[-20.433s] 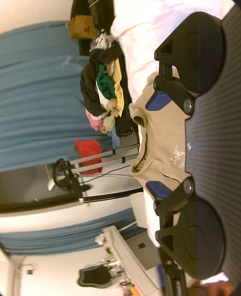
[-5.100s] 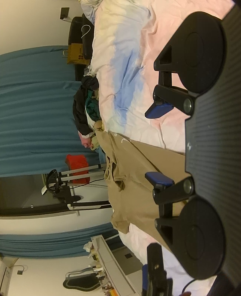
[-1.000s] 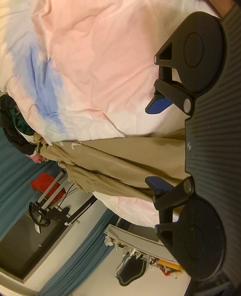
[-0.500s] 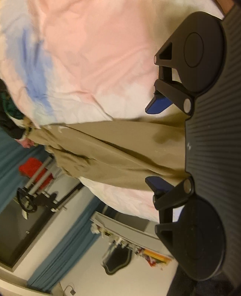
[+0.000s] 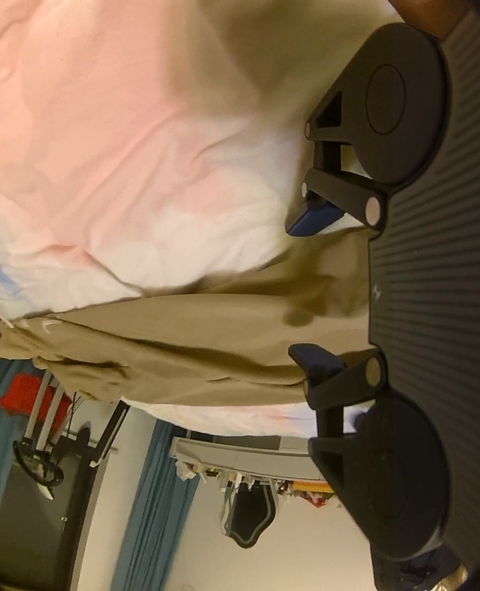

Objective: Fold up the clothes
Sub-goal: 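Grasp the hem end of the folded shirt strip with both grippers, then lift the hem end with both grippers and fold it toward the collar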

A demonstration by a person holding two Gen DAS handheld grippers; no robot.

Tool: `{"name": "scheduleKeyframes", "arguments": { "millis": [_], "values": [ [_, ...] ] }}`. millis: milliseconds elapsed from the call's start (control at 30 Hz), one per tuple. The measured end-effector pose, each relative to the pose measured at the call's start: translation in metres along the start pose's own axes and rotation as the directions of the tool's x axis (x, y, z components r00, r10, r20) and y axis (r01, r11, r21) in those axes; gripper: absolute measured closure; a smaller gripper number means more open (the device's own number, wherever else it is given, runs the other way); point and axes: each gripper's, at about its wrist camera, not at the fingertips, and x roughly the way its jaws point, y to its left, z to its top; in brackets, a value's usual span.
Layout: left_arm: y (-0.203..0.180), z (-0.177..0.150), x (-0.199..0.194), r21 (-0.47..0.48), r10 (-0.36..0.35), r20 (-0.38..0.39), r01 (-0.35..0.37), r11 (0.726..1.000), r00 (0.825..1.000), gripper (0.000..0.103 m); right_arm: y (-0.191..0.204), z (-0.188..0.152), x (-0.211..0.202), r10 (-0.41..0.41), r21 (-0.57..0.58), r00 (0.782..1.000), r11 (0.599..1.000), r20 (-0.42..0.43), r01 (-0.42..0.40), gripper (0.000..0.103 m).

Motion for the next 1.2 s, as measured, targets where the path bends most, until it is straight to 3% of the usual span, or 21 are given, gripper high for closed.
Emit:
{"name": "scheduleKeyframes", "arguments": {
  "millis": [67,133,167,200,300,467,533,600,767,833,967,1033,1133,1200],
  "values": [
    [-0.003,0.000,0.008,0.024,0.024,-0.022,-0.023,0.999,0.999,0.027,0.000,-0.003,0.000,0.009,-0.004,1.000,1.000,-0.018,-0.009,0.036],
    [-0.006,0.000,0.015,0.050,0.044,-0.041,-0.041,0.998,0.998,0.035,-0.001,-0.006,-0.001,0.031,0.007,0.999,1.000,-0.039,-0.031,0.038],
    [-0.007,-0.001,0.015,0.059,0.042,-0.050,-0.039,0.997,0.998,0.043,-0.003,-0.008,-0.002,0.051,0.026,0.997,0.998,-0.050,-0.049,0.038],
    [-0.006,-0.002,0.016,0.062,0.036,-0.061,-0.032,0.998,0.998,0.059,-0.004,-0.010,-0.001,0.063,0.036,0.996,0.997,-0.062,-0.061,0.038],
    [-0.006,-0.006,0.011,0.069,0.023,-0.051,-0.020,0.997,0.998,0.092,-0.001,-0.017,0.001,0.069,0.034,0.993,0.997,-0.096,-0.066,0.038],
    [-0.006,-0.018,-0.012,0.066,-0.021,0.019,0.020,0.998,1.000,0.095,0.018,-0.028,0.010,-0.027,-0.114,0.989,0.993,-0.146,0.011,0.039],
    [-0.003,-0.020,-0.024,0.043,-0.044,0.043,0.043,0.998,0.998,0.095,0.026,-0.031,0.007,-0.095,-0.182,0.986,0.981,-0.134,0.070,0.074],
    [-0.002,-0.018,-0.027,0.023,-0.047,0.055,0.046,0.999,0.997,0.095,0.026,-0.032,0.002,-0.086,-0.180,0.988,0.982,-0.131,0.061,0.090],
    [0.002,-0.016,-0.021,-0.016,-0.021,0.025,0.021,1.000,0.999,0.093,0.030,-0.032,-0.022,-0.045,-0.186,0.997,0.982,-0.066,0.032,0.091],
    [0.001,-0.014,-0.014,-0.021,-0.012,0.002,0.012,1.000,1.000,0.084,0.026,-0.031,-0.028,-0.041,-0.162,0.998,0.986,-0.044,0.033,0.091],
    [0.000,-0.012,0.000,-0.031,0.006,-0.044,-0.007,0.999,0.999,0.054,0.024,-0.031,-0.029,-0.042,-0.135,0.999,0.990,-0.004,0.041,0.091],
    [-0.001,-0.010,0.007,-0.036,0.014,-0.067,-0.017,0.999,0.998,0.049,0.026,-0.033,-0.028,-0.046,-0.147,0.999,0.988,0.007,0.047,0.091],
    [-0.003,-0.010,0.011,-0.025,0.014,-0.087,-0.016,1.000,0.996,0.058,0.023,-0.031,-0.027,-0.060,-0.154,0.998,0.986,0.010,0.061,0.091],
    [-0.006,-0.011,0.008,-0.011,-0.013,-0.085,0.012,1.000,0.996,0.088,0.023,-0.030,-0.025,-0.069,-0.152,0.998,0.986,0.011,0.070,0.091]
  ]
}}
